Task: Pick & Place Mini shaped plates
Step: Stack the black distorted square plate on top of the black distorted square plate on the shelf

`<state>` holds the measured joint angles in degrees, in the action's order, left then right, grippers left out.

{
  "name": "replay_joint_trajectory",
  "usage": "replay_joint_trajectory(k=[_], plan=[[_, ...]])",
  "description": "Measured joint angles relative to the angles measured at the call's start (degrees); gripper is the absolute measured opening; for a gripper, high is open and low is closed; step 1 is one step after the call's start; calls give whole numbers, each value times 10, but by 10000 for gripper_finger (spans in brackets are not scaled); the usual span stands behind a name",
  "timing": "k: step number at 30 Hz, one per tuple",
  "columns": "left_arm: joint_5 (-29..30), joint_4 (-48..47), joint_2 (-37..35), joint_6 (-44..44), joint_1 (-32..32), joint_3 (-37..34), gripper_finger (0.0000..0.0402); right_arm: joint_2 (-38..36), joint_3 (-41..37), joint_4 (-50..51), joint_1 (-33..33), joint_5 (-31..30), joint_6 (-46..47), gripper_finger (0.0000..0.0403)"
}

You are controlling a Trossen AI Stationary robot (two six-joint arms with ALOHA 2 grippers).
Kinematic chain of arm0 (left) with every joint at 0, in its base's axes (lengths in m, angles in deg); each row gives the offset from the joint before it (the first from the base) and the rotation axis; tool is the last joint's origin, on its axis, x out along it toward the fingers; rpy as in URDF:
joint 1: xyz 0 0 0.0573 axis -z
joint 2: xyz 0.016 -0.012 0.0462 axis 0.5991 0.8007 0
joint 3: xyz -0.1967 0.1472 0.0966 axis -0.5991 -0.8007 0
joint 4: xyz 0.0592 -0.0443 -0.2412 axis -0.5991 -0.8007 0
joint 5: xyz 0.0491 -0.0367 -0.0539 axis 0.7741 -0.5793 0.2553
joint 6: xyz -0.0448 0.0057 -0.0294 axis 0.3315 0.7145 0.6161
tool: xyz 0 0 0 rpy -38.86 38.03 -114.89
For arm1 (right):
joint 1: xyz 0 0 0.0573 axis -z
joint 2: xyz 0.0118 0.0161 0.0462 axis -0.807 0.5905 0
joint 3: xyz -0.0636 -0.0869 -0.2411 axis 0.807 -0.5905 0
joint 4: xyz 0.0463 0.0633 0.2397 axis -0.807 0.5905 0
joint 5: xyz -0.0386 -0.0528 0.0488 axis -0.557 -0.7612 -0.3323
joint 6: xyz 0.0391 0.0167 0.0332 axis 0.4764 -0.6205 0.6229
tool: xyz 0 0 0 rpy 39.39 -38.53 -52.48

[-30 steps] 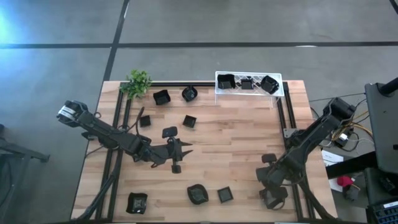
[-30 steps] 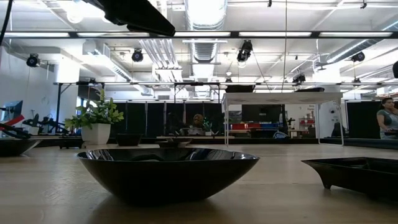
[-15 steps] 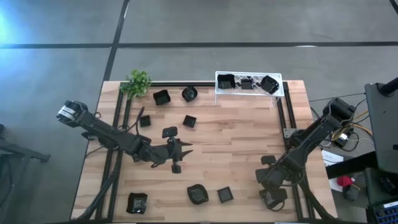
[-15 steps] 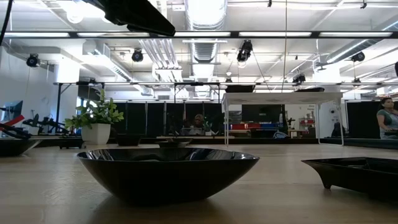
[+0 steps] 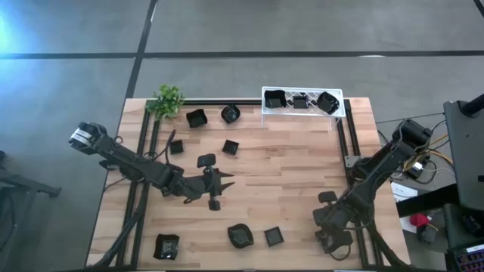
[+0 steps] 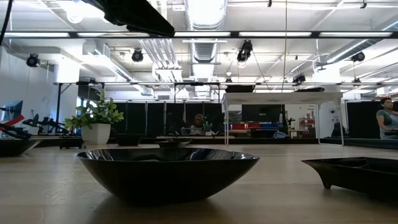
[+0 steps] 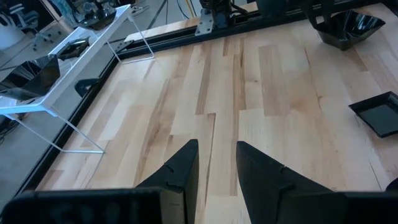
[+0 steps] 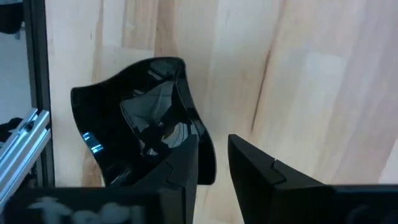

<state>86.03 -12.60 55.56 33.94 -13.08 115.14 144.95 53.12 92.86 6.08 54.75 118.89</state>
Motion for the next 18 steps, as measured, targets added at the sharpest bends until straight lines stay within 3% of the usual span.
replay_joint_trajectory(k=[18], plan=[[0,0,0,0,0,-5,103,99,-6,-52,-3,16,-3,69]])
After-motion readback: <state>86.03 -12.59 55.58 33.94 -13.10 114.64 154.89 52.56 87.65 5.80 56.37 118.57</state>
